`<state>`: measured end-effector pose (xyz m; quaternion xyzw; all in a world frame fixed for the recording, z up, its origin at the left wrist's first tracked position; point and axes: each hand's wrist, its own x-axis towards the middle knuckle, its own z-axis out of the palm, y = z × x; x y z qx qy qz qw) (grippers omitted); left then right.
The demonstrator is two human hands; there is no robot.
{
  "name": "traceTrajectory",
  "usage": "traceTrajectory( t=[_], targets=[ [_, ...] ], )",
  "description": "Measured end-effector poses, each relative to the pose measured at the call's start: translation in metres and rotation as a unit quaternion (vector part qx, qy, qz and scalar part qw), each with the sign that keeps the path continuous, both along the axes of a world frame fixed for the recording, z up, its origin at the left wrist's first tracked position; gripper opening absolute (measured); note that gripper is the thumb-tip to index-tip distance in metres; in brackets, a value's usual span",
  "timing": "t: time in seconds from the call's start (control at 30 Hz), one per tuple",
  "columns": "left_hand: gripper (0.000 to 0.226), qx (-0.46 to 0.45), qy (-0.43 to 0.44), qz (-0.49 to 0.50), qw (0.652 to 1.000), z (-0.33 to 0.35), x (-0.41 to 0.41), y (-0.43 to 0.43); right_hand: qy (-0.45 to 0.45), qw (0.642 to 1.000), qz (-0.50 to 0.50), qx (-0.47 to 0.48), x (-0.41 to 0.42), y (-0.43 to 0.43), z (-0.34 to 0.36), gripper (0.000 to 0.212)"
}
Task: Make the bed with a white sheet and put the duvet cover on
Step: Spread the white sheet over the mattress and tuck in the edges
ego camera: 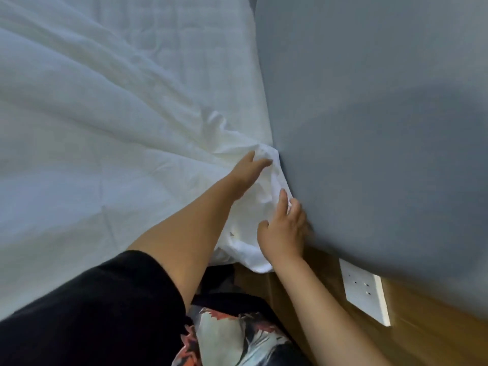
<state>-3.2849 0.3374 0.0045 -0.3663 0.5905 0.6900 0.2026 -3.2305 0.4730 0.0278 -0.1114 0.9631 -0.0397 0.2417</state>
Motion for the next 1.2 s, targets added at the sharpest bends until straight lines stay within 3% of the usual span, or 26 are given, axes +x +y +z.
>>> traceTrajectory(
  t=[0.2,0.43,0.57,0.7,0.83,0.93,1.03,1.1,1.2],
  targets=[
    [0.051,-0.119,-0.060,-0.012,0.991,-0.032,0.057,-0.063,-0.079,0.994,0.077,-0.028,-0.006,-0.053,-0.021,0.058],
    [0.049,-0.293,-0.026,-0.012,0.956,-0.054,0.073,-0.231,-0.029,0.969,0.220,-0.109,-0.034,-0.240,-0.057,0.051],
    [0.051,-0.387,-0.001,-0.041,0.921,-0.081,0.066,-0.316,-0.022,0.961,0.248,-0.122,-0.056,-0.340,-0.090,0.051],
    [0.052,-0.454,0.018,0.007,0.891,-0.110,0.057,-0.402,0.022,0.954,0.252,-0.162,-0.090,-0.432,-0.117,0.049],
    [0.062,-0.499,-0.036,0.030,0.865,-0.139,0.049,-0.473,0.054,0.946,0.249,-0.199,-0.122,-0.514,-0.140,0.057],
    [0.069,-0.445,-0.009,0.073,0.893,-0.156,0.046,-0.504,0.046,0.948,0.244,-0.201,-0.141,-0.578,-0.154,0.078],
    [0.084,-0.278,0.113,0.210,0.931,-0.164,0.040,-0.523,-0.011,0.972,0.174,-0.156,-0.161,-0.630,-0.168,0.111],
    [0.095,-0.176,0.180,0.291,0.923,-0.166,0.034,-0.533,-0.037,0.976,0.147,-0.154,-0.168,-0.657,-0.176,0.125],
    [0.101,-0.088,0.219,0.372,0.898,-0.168,0.025,-0.542,-0.021,0.960,0.221,-0.174,-0.158,-0.695,-0.184,0.127]
  ],
)
